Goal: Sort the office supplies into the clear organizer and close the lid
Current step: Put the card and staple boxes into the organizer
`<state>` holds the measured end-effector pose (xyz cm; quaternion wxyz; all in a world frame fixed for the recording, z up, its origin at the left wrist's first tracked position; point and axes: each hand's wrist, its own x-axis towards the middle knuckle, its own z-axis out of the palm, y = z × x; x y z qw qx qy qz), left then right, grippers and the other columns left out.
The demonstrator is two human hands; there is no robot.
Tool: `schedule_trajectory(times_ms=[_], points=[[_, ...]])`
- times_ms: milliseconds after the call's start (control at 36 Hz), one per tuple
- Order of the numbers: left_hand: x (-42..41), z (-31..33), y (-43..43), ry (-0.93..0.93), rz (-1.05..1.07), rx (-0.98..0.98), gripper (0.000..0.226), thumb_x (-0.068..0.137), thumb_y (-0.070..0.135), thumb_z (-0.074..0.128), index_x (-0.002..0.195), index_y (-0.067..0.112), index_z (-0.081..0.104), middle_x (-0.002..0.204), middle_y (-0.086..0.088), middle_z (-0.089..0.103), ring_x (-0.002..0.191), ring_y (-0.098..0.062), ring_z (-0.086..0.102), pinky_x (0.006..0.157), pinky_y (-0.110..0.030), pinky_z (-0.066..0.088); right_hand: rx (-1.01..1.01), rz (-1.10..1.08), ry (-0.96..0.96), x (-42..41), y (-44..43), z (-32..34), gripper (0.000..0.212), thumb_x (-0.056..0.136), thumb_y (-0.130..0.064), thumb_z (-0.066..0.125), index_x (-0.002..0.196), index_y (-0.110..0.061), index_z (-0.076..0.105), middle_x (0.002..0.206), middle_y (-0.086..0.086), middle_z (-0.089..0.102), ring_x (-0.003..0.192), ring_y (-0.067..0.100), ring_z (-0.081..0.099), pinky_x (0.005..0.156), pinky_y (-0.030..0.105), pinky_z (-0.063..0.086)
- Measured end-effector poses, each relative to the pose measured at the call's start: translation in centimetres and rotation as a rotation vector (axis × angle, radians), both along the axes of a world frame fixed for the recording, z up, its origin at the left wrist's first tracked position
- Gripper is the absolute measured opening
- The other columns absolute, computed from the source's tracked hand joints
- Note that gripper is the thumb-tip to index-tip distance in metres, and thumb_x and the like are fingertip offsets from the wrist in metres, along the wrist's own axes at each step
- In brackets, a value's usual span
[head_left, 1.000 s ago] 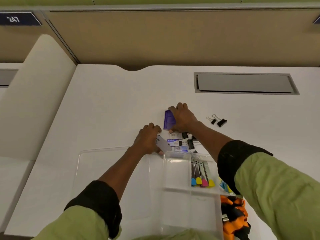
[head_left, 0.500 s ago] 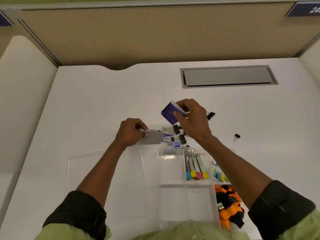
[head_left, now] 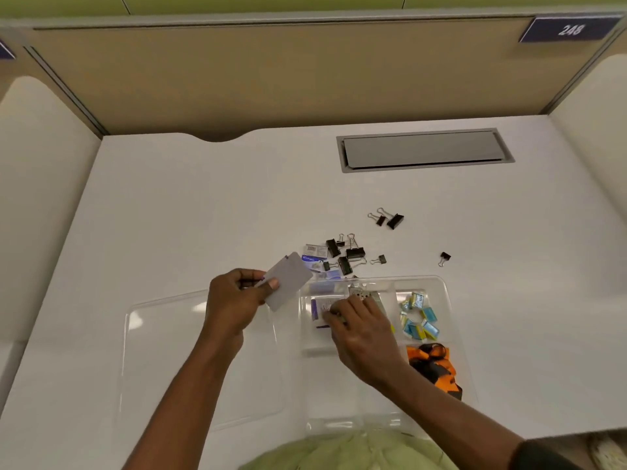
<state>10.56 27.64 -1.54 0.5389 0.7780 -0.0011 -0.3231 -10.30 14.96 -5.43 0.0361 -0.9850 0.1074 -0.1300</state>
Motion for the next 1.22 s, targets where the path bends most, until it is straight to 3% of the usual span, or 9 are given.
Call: schedule_trajectory(times_ms=[167,278,389,444,500,667,806,944,1222], points=[[-3.3,0.7,0.7,0.089,0.044,-0.049,0.027,0.079,0.006,0.088,0.101,0.001,0.073,0.093,-0.011,0.078,0.082,-0.022,0.074,0.074,-0.032,0.063,-0.005,0.027,0.121,0.3,0.9,-0.7,0.017,0.09,-0.019,0.07,0.106,-0.012,0.072,0.106,0.007,0.064,0.105,0.027,0.054,0.088,0.042,0.043],[-4.6,0.4,1.4,0.103,0.049,-0.038,0.025,0.08,0.008,0.088,0.1,0.003,0.073,0.094,-0.012,0.079,0.085,-0.024,0.075,0.075,-0.035,0.063,0.153,-0.12,0.016,0.2,1.3,-0.3,0.009,0.087,-0.015,0.074,0.096,-0.018,0.074,0.096,0.001,0.063,0.092,0.021,0.054,0.078,0.034,0.045],[-5.8,0.2,1.9,0.101,-0.004,-0.023,0.018,0.081,0.005,0.086,0.095,0.007,0.075,0.093,-0.012,0.078,0.091,-0.029,0.076,0.078,-0.039,0.064,0.876,-0.509,-0.244,0.0,2.1,2.1,0.016,0.099,-0.035,0.062,0.103,-0.023,0.072,0.091,-0.008,0.07,0.08,0.008,0.064,0.066,0.023,0.054],[-6.5,0.3,1.8,0.112,-0.057,-0.036,0.015,0.081,0.003,0.085,0.093,0.007,0.077,0.092,-0.013,0.078,0.091,-0.031,0.076,0.08,-0.042,0.065,1.326,-0.622,-0.299,0.0,2.1,3.2,0.029,0.096,-0.042,0.063,0.117,-0.023,0.069,0.097,-0.003,0.075,0.082,0.014,0.072,0.065,0.032,0.063],[-7.2,0.5,1.5,0.134,-0.108,-0.043,0.014,0.082,0.003,0.085,0.093,0.006,0.077,0.091,-0.012,0.078,0.092,-0.032,0.076,0.082,-0.044,0.066,1.512,-0.628,-0.32,-0.1,1.9,3.7,0.029,0.093,-0.033,0.071,0.12,-0.023,0.068,0.102,0.0,0.076,0.087,0.018,0.074,0.064,0.036,0.063],[-8.4,-0.2,1.0,0.017,-0.195,0.096,0.018,0.082,0.029,0.088,0.094,0.022,0.076,0.088,0.003,0.079,0.085,-0.02,0.077,0.078,-0.04,0.066,1.379,-0.666,-0.399,-0.6,0.7,4.1,0.027,0.085,-0.019,0.081,0.111,-0.022,0.073,0.097,-0.004,0.077,0.088,0.017,0.074,0.061,0.03,0.062],[-9.0,-1.0,1.5,-0.323,-0.254,0.365,0.028,0.082,0.042,0.085,0.096,0.028,0.065,0.086,0.015,0.069,0.082,-0.008,0.067,0.078,-0.034,0.058,0.885,-0.463,-0.46,-1.4,-0.4,4.1,0.028,0.091,-0.018,0.074,0.119,-0.02,0.072,0.105,-0.008,0.076,0.094,0.004,0.071,0.069,0.019,0.06],[-9.8,-2.0,2.1,-0.311,-0.329,0.475,0.022,0.084,0.04,0.084,0.092,0.031,0.066,0.081,0.017,0.067,0.083,-0.012,0.069,0.079,-0.034,0.058,0.363,-0.184,-0.337,-2.0,-0.3,2.5,0.025,0.094,-0.02,0.07,0.117,-0.013,0.073,0.107,0.002,0.07,0.094,0.012,0.067,0.071,0.025,0.061],[-9.9,-2.8,2.8,-0.159,-0.277,0.42,0.019,0.083,0.038,0.083,0.075,0.029,0.069,0.072,0.011,0.074,0.074,-0.015,0.074,0.081,-0.043,0.063,0.516,-0.284,-0.215,-0.8,-0.9,1.1,0.039,0.093,-0.001,0.063,0.128,-0.02,0.065,0.109,0.0,0.058,0.1,0.014,0.057,0.069,0.029,0.062]])
